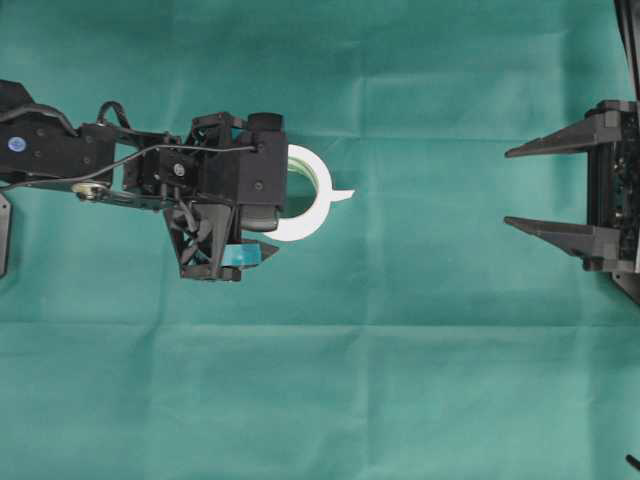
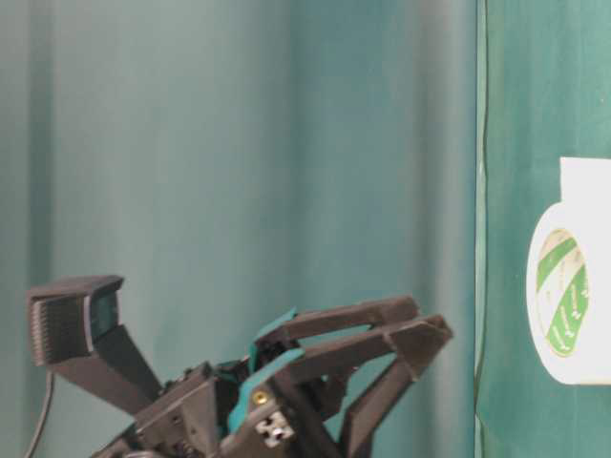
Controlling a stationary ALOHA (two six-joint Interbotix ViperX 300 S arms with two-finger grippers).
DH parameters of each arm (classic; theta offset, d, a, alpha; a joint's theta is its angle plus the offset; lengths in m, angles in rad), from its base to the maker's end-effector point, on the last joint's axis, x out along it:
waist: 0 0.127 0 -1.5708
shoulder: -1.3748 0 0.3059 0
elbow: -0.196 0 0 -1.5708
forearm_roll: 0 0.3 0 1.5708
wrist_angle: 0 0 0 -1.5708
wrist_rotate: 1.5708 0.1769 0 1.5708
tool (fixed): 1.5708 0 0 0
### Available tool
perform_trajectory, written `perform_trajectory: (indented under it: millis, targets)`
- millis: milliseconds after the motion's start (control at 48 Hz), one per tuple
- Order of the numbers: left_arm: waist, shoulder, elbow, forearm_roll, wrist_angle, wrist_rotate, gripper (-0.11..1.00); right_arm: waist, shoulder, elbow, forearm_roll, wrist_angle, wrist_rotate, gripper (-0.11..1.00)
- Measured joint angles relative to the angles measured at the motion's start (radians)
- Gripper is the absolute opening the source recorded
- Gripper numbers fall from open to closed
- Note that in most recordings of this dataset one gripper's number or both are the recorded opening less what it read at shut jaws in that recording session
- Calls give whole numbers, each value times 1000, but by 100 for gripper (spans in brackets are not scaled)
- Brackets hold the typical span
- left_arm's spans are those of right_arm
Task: Peel off the duct tape with your right arm.
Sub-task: 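Move the left gripper over the white tape roll and lower onto its rim, then close the left gripper on the roll wall and lift it upright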
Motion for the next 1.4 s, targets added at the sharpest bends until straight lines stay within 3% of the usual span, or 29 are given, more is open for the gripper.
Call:
perform_trajectory:
  millis: [459, 1397]
  targets:
    - [2, 121, -6, 0, -2, 2, 98, 0, 0, 11, -2, -11, 0, 76]
    - [21, 288, -8, 0, -120, 2, 98, 0, 2, 43, -2, -40, 8, 76]
